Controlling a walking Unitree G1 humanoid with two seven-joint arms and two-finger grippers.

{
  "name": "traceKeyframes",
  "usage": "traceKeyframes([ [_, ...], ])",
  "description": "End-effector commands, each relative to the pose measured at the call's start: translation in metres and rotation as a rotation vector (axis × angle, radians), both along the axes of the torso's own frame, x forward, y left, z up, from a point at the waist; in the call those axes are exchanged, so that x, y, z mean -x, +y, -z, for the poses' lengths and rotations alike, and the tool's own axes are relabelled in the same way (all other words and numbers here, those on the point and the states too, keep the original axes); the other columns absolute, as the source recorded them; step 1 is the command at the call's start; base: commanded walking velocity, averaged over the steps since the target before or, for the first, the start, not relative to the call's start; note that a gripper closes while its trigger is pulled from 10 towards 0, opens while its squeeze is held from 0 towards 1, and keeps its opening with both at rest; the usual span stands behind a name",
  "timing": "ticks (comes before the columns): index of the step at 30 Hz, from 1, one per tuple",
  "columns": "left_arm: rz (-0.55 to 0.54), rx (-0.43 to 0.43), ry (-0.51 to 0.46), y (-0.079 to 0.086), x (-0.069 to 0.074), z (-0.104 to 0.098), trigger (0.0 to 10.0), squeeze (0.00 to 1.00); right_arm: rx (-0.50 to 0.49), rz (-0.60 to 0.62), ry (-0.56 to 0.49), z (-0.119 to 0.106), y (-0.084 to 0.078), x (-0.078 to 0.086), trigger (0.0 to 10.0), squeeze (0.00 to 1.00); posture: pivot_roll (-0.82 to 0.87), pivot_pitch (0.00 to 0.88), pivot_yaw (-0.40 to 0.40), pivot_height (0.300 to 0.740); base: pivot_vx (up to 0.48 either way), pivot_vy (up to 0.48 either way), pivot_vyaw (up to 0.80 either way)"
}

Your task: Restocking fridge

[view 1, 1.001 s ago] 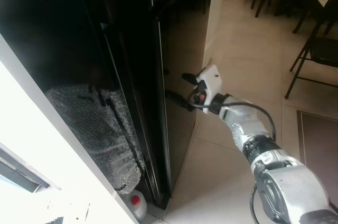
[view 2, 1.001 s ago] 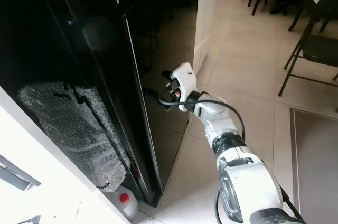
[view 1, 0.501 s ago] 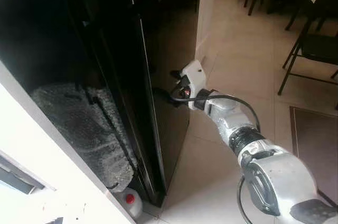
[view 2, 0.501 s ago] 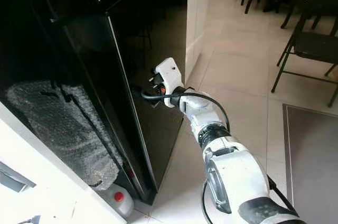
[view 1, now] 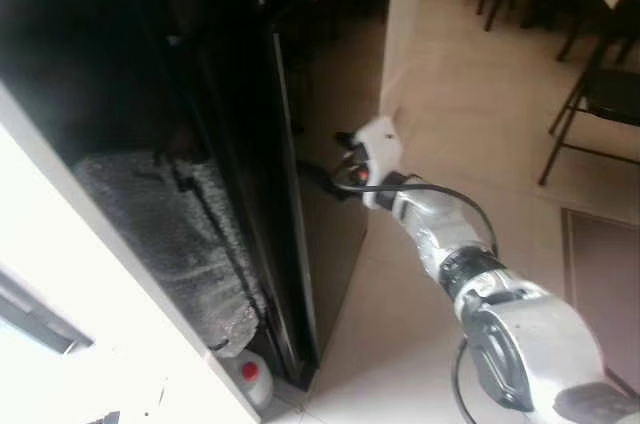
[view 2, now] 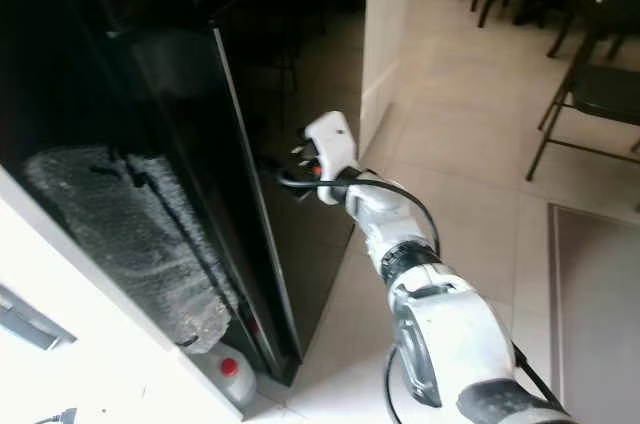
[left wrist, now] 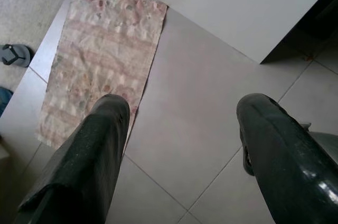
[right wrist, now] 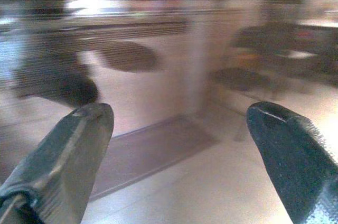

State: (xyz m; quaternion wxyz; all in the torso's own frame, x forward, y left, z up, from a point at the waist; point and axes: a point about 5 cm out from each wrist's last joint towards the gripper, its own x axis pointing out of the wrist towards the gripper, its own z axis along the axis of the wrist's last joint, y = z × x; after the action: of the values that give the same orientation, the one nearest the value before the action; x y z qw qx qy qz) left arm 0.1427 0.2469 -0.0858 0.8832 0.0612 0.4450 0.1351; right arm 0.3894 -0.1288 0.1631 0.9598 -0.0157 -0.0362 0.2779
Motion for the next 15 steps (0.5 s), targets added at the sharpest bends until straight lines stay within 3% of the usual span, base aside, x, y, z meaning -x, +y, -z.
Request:
traceKeyframes([
  [1, -0.009, -0.009, 0.012, 0.002, 0.004, 0.001, 10.0, 0.0, -0.04, 0.065, -0.053, -0.008, -0.01, -0.001, 10.0, 0.0, -0.05, 0.02, 0.04, 0.74, 0.0, 0.0, 0.0],
  [7, -0.009, -0.001, 0.029, -0.001, 0.01, 0.004, 10.0, 0.0, -0.092, 0.454, -0.122, 0.008, -0.09, 0.019, 10.0, 0.0, -0.05, 0.02, 0.032, 0.74, 0.0, 0.0, 0.0],
  [8, -0.009, -0.001, 0.029, -0.001, 0.01, 0.004, 10.0, 0.0, -0.092, 0.454, -0.122, 0.008, -0.09, 0.019, 10.0, 0.0, -0.05, 0.02, 0.032, 0.74, 0.0, 0.0, 0.0],
  [11, -0.01, -0.002, 0.035, 0.0, 0.013, 0.005, 10.0, 0.0, -0.084, 0.616, -0.118, 0.023, -0.119, 0.036, 10.0, 0.0, -0.05, 0.014, 0.026, 0.74, 0.0, 0.0, 0.0],
  [14, -0.01, -0.002, 0.04, 0.0, 0.015, 0.005, 10.0, 0.0, -0.058, 0.809, -0.021, 0.056, -0.15, 0.061, 10.0, 0.0, -0.05, 0.01, 0.023, 0.74, 0.0, 0.0, 0.0],
  [15, -0.01, -0.001, 0.043, 0.0, 0.016, 0.006, 10.0, 0.0, -0.017, 0.874, 0.107, 0.087, -0.161, 0.081, 10.0, 0.0, -0.05, 0.006, 0.022, 0.74, 0.0, 0.0, 0.0],
])
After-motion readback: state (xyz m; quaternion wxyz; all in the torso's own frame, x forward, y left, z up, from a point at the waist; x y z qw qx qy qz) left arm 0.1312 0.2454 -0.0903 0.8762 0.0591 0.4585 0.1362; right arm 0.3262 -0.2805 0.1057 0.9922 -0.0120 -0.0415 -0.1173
